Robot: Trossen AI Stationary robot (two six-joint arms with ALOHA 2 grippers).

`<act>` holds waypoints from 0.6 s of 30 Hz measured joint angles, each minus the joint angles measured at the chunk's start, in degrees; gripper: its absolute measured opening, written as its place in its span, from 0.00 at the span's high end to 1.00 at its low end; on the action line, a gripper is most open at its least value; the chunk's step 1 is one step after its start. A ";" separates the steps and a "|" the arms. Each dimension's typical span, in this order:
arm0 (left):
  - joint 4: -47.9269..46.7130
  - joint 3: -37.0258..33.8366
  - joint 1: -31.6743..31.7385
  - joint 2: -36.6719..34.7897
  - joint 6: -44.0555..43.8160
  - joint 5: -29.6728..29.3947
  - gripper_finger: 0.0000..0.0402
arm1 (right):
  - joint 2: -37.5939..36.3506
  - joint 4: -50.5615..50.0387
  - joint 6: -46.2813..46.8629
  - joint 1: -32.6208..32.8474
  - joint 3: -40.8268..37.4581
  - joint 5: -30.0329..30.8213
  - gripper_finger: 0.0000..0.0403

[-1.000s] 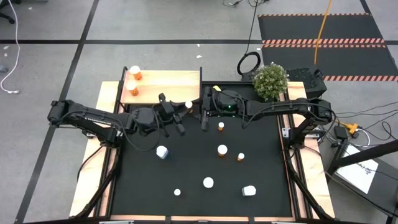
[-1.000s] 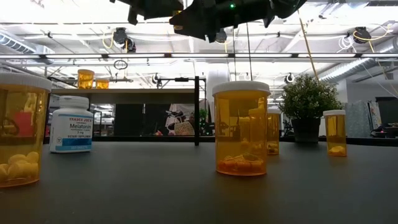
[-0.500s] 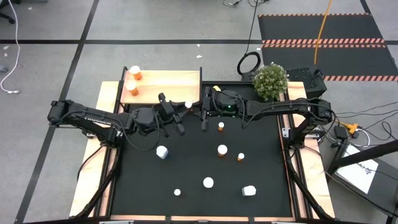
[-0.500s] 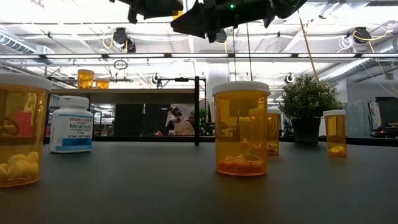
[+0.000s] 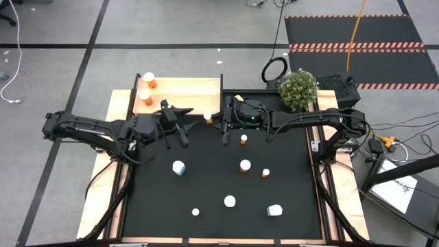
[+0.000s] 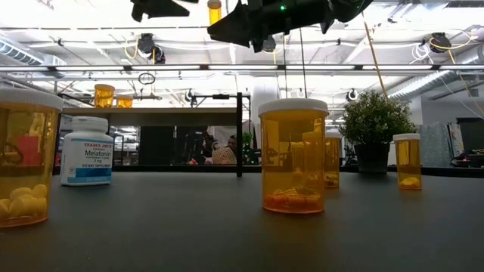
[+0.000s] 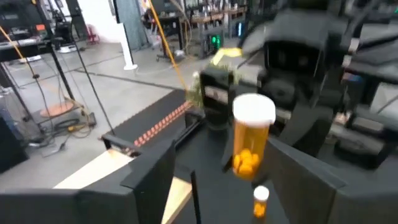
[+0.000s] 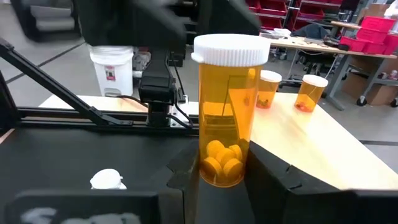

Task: Pick and place medicine bottles onto shelf by color
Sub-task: Put the small orange pill bottle on the shelf

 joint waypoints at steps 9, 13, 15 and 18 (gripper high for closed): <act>-11.30 9.37 0.00 1.94 -0.25 5.13 0.27 | 0.00 -0.09 -0.03 -0.04 0.00 0.14 0.74; -18.40 17.16 0.00 7.94 0.13 5.11 0.27 | 0.00 -0.05 -0.04 -0.09 0.00 0.17 0.75; -21.51 20.58 0.00 10.75 0.13 5.01 0.27 | 0.00 -0.11 -0.04 -0.09 0.00 0.20 0.74; -24.23 24.25 0.02 14.79 0.24 4.97 0.27 | 0.00 -0.13 -0.04 -0.09 0.00 0.20 0.74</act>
